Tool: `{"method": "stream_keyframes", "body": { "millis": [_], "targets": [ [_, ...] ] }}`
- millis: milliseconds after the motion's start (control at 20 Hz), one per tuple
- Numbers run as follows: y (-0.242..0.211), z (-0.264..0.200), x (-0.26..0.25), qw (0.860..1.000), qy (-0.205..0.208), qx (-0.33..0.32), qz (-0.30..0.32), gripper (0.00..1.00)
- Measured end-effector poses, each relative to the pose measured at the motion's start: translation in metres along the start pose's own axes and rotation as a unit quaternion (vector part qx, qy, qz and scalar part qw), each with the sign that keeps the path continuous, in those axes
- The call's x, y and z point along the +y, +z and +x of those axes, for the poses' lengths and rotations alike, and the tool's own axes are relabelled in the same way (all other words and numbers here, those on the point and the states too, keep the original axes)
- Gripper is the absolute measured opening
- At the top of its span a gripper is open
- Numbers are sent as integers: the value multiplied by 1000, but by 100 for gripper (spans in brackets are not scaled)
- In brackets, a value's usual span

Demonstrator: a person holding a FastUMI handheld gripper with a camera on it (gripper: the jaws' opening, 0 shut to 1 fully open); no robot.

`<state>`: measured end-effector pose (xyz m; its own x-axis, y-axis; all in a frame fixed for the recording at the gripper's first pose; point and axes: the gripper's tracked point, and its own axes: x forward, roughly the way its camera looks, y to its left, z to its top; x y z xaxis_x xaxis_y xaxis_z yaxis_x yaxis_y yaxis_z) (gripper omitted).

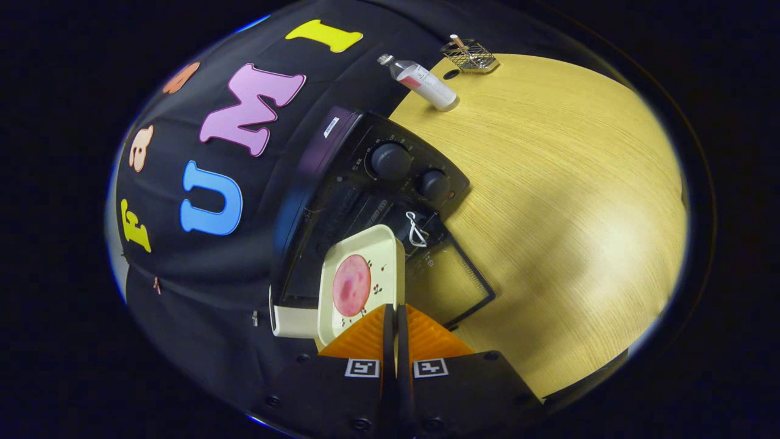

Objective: Open the toaster oven, put the food inside, and close the toaster oven door.

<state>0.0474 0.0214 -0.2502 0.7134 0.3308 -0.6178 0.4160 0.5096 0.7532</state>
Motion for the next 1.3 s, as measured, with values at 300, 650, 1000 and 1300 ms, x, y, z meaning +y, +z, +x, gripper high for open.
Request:
{"method": "stream_keyframes", "body": {
  "millis": [300, 650, 1000, 1300],
  "targets": [
    [13, 48, 24, 998, 13, -51, 28, 6],
    [30, 87, 47, 990, 21, -130, 58, 6],
    [28, 112, 34, 983, -33, -168, 61, 6],
    [23, 105, 50, 985, -19, -172, 24, 20]
  ]
}}
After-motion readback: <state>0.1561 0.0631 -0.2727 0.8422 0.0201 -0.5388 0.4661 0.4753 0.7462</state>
